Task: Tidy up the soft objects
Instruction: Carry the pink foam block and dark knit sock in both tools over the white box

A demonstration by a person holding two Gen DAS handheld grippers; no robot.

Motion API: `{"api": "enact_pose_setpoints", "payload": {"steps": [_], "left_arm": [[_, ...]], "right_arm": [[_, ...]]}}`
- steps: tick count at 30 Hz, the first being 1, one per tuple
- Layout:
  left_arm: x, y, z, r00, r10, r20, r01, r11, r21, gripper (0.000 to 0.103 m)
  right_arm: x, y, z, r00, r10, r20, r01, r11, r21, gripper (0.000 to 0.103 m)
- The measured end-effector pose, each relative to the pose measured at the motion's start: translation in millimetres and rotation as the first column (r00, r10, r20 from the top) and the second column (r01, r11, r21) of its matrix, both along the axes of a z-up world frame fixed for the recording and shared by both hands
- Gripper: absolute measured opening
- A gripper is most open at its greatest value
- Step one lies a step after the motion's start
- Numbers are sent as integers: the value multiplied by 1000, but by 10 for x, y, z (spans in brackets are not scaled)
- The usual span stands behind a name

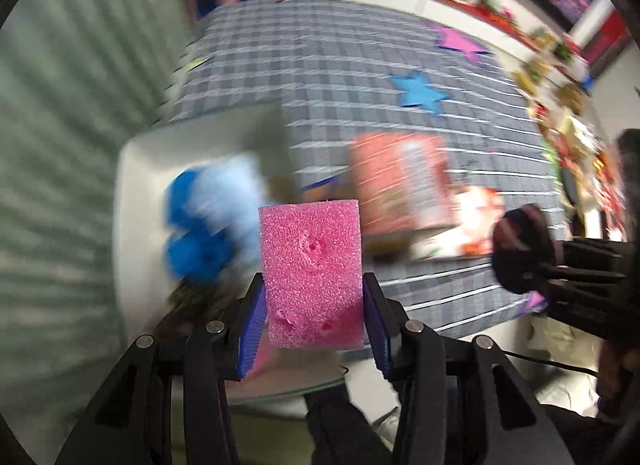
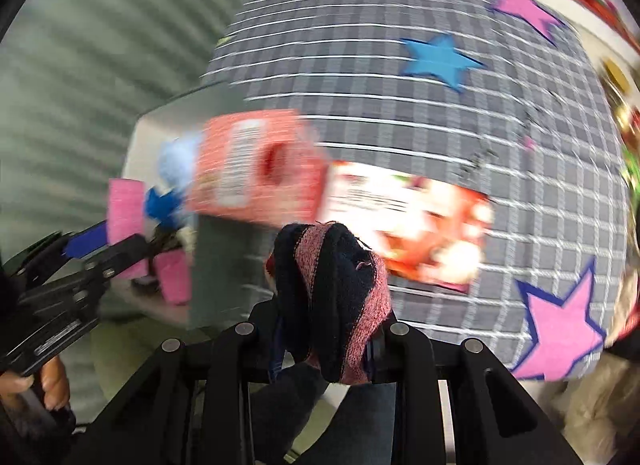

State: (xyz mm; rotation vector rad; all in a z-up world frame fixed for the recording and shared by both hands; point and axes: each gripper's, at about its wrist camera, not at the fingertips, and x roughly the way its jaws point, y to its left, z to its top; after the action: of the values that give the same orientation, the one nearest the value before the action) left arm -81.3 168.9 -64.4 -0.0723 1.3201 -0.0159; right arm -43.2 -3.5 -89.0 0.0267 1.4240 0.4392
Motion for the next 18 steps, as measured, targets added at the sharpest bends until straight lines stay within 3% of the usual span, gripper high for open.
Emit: {"api": "enact_pose_setpoints", "payload": {"steps": [8, 18], "left_arm": [[-313, 651, -209, 986, 162, -29, -161, 987, 25, 49], [-390, 853, -329, 981, 189, -41, -187, 982, 40, 49]], "right_arm": [[-187, 948, 226, 970, 234, 70, -234, 972, -13, 31], [-214, 1334, 216, 947, 312, 81, -309, 950, -42, 31]]}}
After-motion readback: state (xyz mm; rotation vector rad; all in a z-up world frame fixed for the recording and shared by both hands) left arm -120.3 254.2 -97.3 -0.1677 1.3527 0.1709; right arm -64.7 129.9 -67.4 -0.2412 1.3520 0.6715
